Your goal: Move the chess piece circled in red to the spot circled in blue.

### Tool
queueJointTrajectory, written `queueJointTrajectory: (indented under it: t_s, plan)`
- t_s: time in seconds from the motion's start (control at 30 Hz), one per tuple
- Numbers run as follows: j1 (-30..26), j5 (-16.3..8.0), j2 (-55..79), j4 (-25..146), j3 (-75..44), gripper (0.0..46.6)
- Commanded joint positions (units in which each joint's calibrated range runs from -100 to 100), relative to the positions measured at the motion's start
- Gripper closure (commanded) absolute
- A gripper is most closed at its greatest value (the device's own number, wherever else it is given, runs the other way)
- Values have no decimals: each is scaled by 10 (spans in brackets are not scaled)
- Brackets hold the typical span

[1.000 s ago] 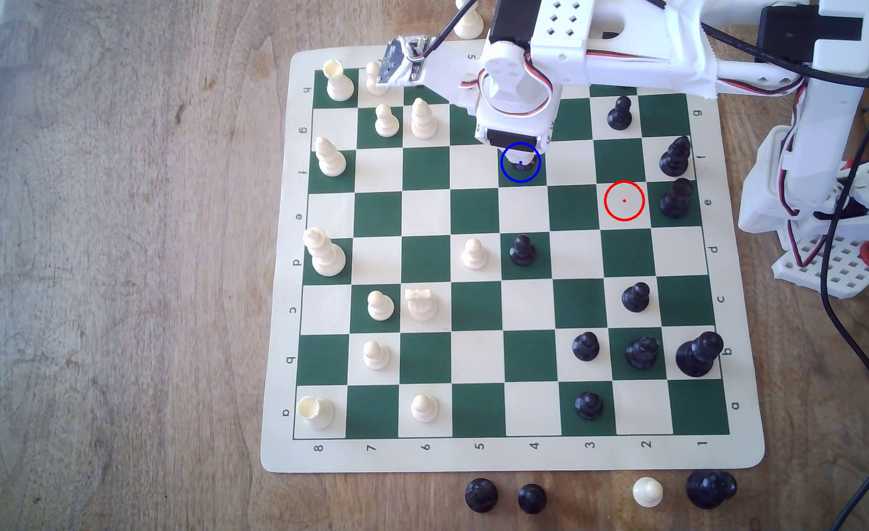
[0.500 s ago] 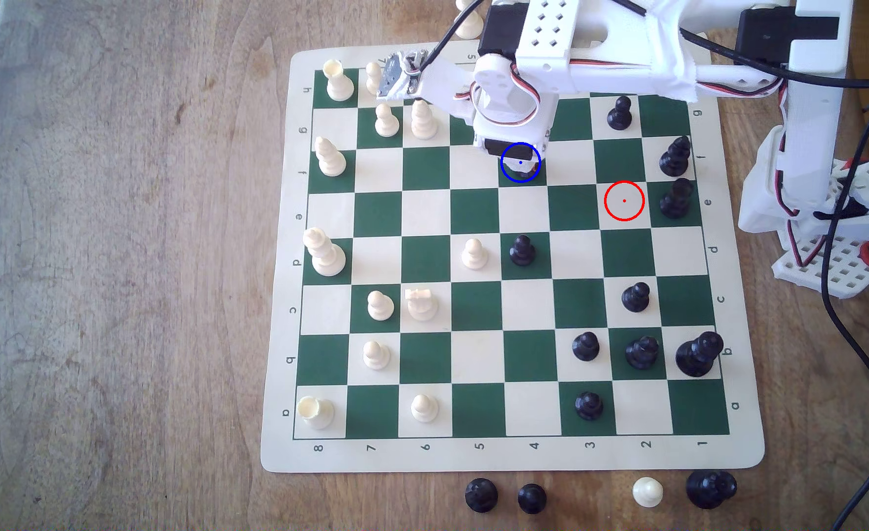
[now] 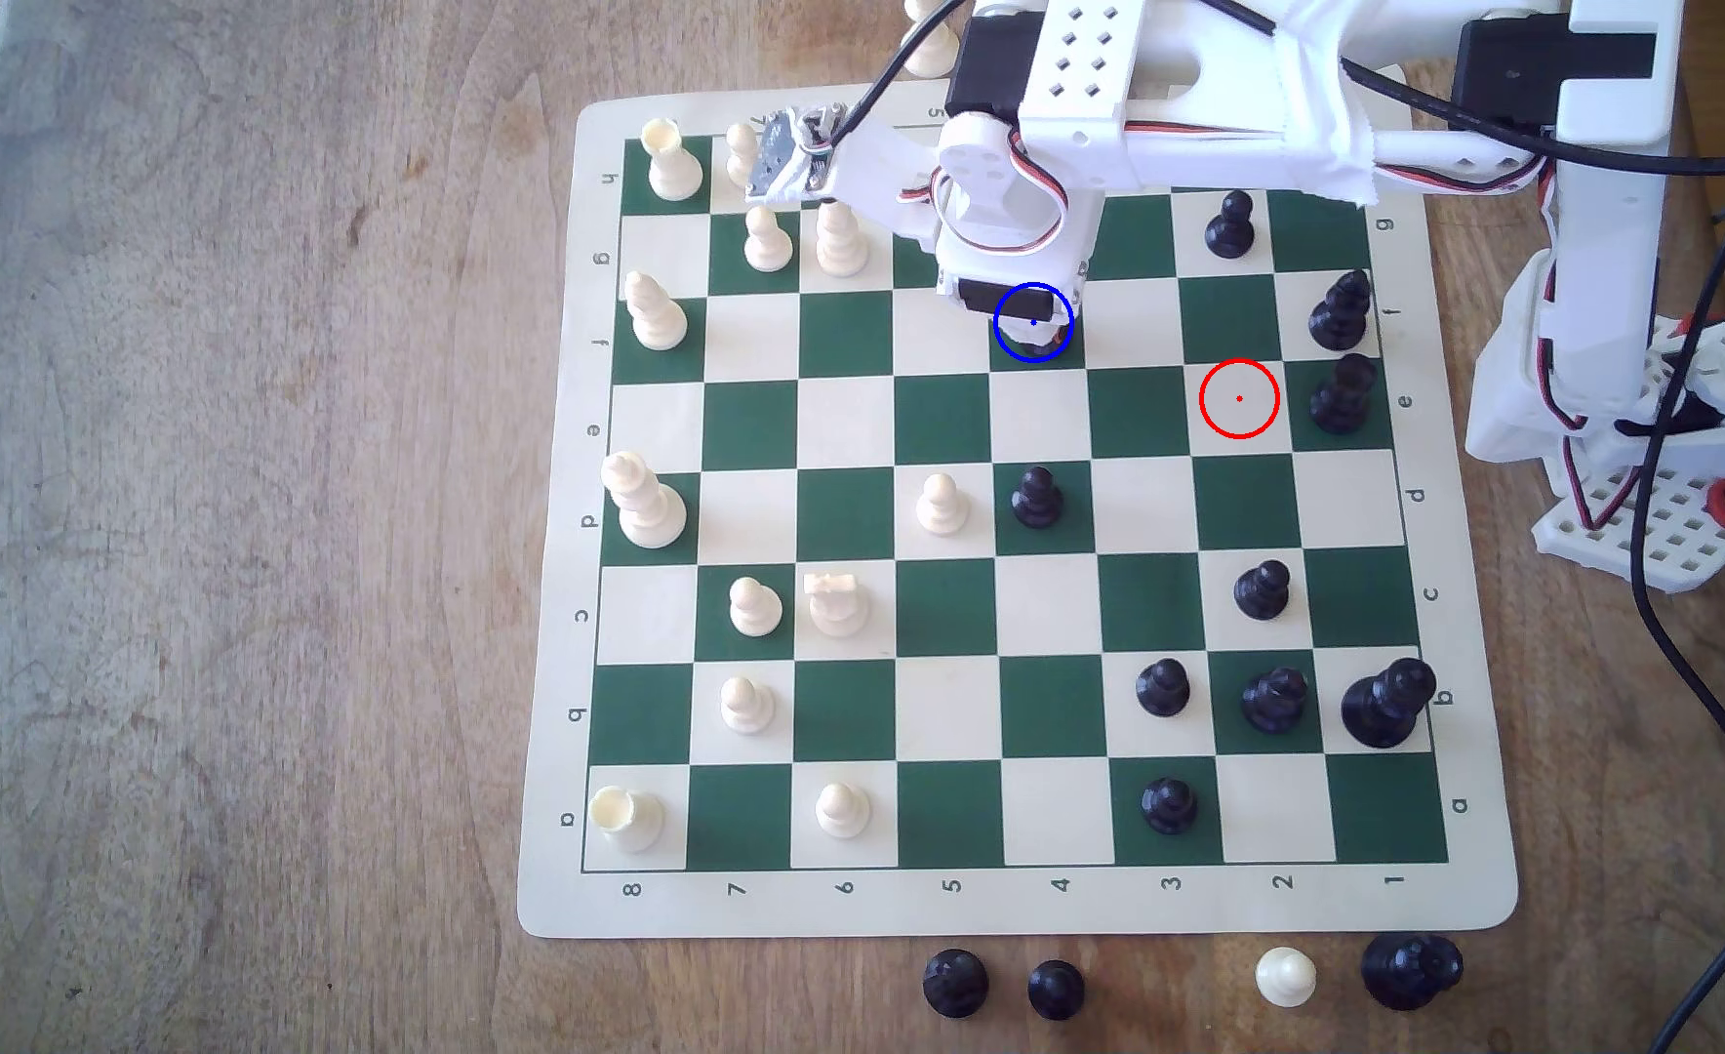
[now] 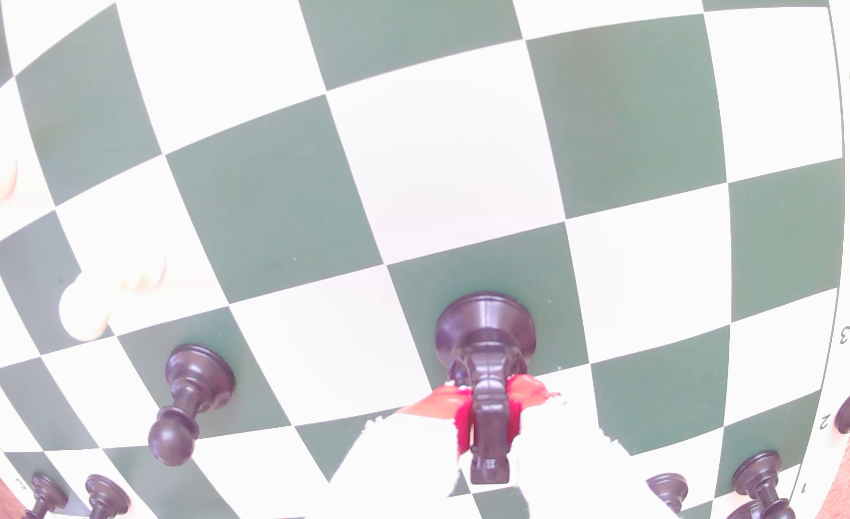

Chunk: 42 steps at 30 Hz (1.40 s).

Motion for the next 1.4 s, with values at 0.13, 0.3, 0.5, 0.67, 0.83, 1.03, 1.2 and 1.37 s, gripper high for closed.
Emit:
queueJointTrajectory:
  t_s: [0.13, 0.3, 0.5, 0.67, 0.83, 1.03, 1.2, 1.37]
  plan:
    - [6, 5, -10, -8, -42, 463]
    - [5, 6, -10, -7, -38, 405]
    - [4, 8, -23, -9, -21, 311]
    - [7, 8, -51, -26, 13, 280]
    - [9, 10, -78, -26, 41, 274]
    - [18, 11, -103, -37, 68, 270]
    - [18, 12, -130, -33, 88, 270]
    - [17, 13, -181, -35, 143, 270]
